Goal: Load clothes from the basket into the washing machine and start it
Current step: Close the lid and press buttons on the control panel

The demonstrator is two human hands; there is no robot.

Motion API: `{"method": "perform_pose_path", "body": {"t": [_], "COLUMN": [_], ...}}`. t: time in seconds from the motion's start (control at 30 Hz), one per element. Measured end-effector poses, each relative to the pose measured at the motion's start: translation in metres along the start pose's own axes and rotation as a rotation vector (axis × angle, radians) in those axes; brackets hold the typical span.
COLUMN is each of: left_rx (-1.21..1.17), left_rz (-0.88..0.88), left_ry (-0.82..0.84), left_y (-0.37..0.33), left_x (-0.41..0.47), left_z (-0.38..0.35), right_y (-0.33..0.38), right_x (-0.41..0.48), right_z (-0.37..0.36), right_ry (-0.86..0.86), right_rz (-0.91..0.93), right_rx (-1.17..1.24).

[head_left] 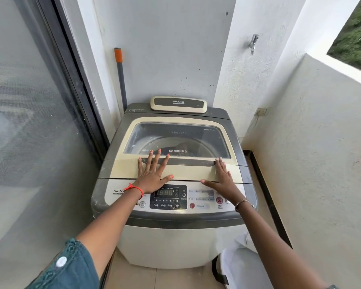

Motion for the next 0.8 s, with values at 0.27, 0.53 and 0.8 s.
{"method": "perform_pose_path", "body": {"t": [0.27,0.53,0.8], "left_rx": [-0.037,-0.07,-0.114], "left_rz": [0.028,0.031,0.025], "left_ry": [0.096,0.108,0.118], "left_y": [-0.005,-0.003,-0.003], "left_x": [-0.003,-0.001,-0.002], "left_z": [0.003,0.002,0.003], "right_y": [-0.02,-0.036,-0.042], "right_x": [-0.03,-0.039,-0.036], "right_z": [0.016,0.022,0.028], "right_ry": [0.05,0.136,0.322], "right_rz": [-0.034,-0.054,-0.008], "right_rx": [0.246,0.478,0.456]}}
Point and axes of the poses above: each hand's wrist, its own x-axis towards the middle knuckle, its own z-axis out of the back of the hand, y = z × x, the point moved 4 cm from there along x, towards the middle knuckle, and after that the axes turned 12 degrees about z, right-handed, at the moved point
